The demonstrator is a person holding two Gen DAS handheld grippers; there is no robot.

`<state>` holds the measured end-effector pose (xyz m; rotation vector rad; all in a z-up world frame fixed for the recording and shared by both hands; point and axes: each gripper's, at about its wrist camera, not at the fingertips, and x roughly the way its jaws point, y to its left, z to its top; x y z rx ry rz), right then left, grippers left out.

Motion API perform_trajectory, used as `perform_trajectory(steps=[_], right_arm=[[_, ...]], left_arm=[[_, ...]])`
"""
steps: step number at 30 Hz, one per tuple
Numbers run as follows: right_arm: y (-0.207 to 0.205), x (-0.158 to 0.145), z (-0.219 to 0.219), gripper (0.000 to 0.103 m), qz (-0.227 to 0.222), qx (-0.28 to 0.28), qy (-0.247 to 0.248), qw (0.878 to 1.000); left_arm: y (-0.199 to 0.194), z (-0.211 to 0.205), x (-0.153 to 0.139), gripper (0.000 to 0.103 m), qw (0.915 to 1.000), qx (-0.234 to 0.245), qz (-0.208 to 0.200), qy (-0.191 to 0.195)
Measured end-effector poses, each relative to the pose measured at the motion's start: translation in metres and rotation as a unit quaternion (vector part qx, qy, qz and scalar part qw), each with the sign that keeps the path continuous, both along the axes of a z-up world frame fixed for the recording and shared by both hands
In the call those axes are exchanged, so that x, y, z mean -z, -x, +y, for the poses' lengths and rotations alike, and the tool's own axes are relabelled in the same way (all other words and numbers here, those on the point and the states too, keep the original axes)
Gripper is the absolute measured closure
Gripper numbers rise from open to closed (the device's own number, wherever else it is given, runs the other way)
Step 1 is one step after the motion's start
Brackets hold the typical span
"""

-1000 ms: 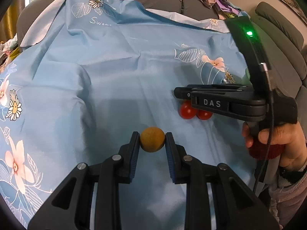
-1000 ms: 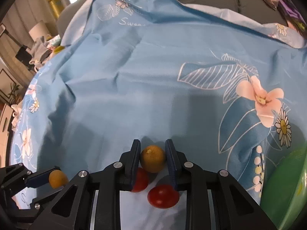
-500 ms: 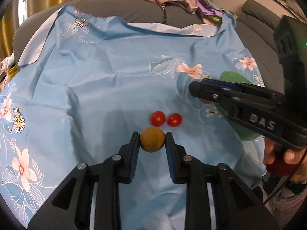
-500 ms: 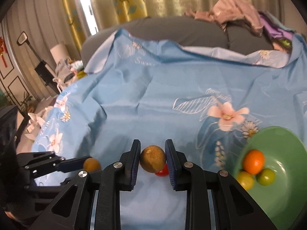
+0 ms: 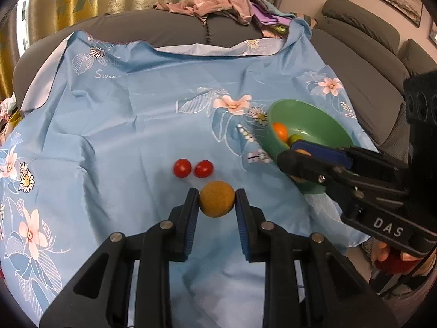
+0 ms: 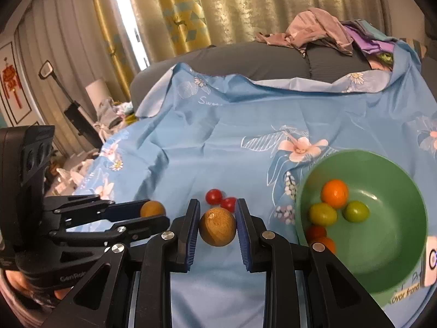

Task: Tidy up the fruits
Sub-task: 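Carry the small orange over the green bowl and release it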

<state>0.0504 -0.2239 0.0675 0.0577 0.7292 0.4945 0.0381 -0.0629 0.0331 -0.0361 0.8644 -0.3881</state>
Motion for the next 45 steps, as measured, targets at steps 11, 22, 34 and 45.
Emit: perform_trajectory(steps=[11,22,34,45], right_arm=[[0.029,-0.012,-0.031,0.075,-0.022,0.017,-0.024,0.999],[0.041,-0.017,-0.070,0.075,-0.036,0.053,-0.044,0.997],[0.040,-0.009,-0.123,0.075,-0.030,0.105,-0.059,0.992],[0.030,0.005,-0.159,0.075,-0.018,0.139,-0.075,0.987]], left_arm=[[0.017,-0.030,-0.018,0.076,0.9994,0.027,-0.018,-0.014],[0.014,-0.074,-0.035,0.076,0.9969,0.065,-0.035,-0.028],[-0.010,-0.125,-0.036,0.076,0.9929,0.110,-0.031,-0.033],[-0.032,-0.162,-0.021,0.076,0.9893,0.137,-0.014,-0.049]])
